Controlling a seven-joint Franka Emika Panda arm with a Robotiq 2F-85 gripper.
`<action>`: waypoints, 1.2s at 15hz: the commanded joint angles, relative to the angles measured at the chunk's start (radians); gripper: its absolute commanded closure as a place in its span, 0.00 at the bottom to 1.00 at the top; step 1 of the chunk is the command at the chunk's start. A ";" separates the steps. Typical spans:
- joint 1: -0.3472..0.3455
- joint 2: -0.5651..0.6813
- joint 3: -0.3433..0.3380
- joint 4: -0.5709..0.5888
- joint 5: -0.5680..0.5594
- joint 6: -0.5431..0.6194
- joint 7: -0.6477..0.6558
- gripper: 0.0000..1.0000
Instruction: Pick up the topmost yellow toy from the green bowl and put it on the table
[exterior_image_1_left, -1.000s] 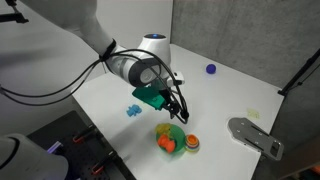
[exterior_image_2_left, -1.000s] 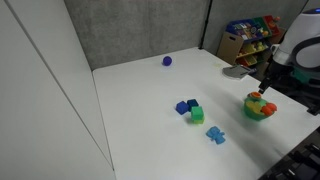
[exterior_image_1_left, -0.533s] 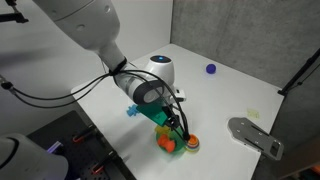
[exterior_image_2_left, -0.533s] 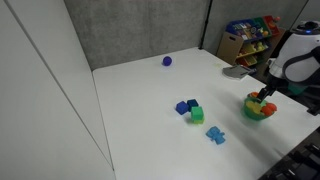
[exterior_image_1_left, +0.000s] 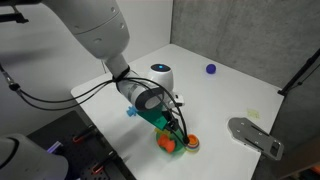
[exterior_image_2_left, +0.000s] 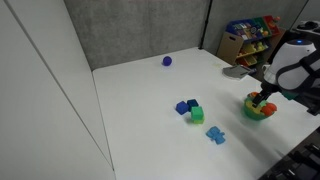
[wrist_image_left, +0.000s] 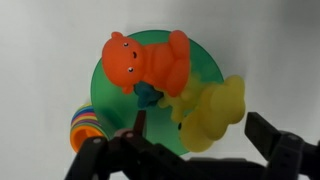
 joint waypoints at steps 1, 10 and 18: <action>0.021 0.029 -0.004 0.021 0.002 0.009 0.002 0.00; 0.095 -0.007 -0.049 0.016 -0.022 -0.058 0.026 0.84; 0.127 -0.169 -0.045 -0.015 -0.039 -0.165 0.049 0.92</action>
